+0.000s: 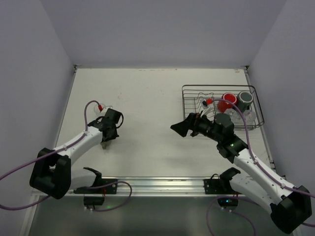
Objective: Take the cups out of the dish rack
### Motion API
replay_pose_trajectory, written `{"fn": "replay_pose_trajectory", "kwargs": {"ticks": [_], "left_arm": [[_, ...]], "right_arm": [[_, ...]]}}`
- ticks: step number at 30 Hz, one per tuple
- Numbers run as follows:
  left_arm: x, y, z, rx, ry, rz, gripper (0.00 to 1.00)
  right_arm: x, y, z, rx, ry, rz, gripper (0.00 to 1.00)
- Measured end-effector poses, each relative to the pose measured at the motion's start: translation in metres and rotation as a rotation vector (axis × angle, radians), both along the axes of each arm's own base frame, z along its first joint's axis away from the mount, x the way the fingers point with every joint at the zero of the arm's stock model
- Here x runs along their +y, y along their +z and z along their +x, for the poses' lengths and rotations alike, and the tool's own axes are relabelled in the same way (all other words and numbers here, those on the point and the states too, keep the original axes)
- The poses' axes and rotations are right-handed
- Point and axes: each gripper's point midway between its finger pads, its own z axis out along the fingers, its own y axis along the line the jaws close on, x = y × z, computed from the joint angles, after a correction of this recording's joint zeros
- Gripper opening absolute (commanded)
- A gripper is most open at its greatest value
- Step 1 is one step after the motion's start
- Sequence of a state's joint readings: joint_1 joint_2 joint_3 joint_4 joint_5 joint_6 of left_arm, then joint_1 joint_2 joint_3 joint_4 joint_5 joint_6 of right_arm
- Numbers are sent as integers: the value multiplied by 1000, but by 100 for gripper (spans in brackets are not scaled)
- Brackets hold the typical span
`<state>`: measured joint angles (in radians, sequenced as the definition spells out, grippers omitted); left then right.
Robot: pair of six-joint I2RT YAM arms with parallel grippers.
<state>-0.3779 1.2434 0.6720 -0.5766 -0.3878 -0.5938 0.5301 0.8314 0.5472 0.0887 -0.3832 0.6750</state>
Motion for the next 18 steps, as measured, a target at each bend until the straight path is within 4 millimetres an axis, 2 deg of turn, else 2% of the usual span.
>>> {"fn": "replay_pose_trajectory", "kwargs": {"ticks": [1, 4, 5, 6, 11, 13, 18], "left_arm": [[2, -1, 3, -6, 8, 13, 4], [7, -1, 10, -35, 38, 37, 19], [8, -1, 12, -44, 50, 45, 28], [9, -2, 14, -50, 56, 47, 32], [14, -9, 6, -62, 85, 48, 57], [15, -2, 6, -92, 88, 39, 62], [7, 34, 16, -235, 72, -44, 80]], "right_arm": [[0, 0, 0, -2, 1, -3, 99], [-2, -1, -2, -10, 3, -9, 99], [-2, -1, -3, -11, 3, -13, 99], [-3, -1, -3, -14, 2, -16, 99], [-8, -4, -3, -24, -17, -37, 99], [-10, -9, -2, -14, -29, -57, 99], [-25, -25, 4, 28, -107, -137, 97]]}}
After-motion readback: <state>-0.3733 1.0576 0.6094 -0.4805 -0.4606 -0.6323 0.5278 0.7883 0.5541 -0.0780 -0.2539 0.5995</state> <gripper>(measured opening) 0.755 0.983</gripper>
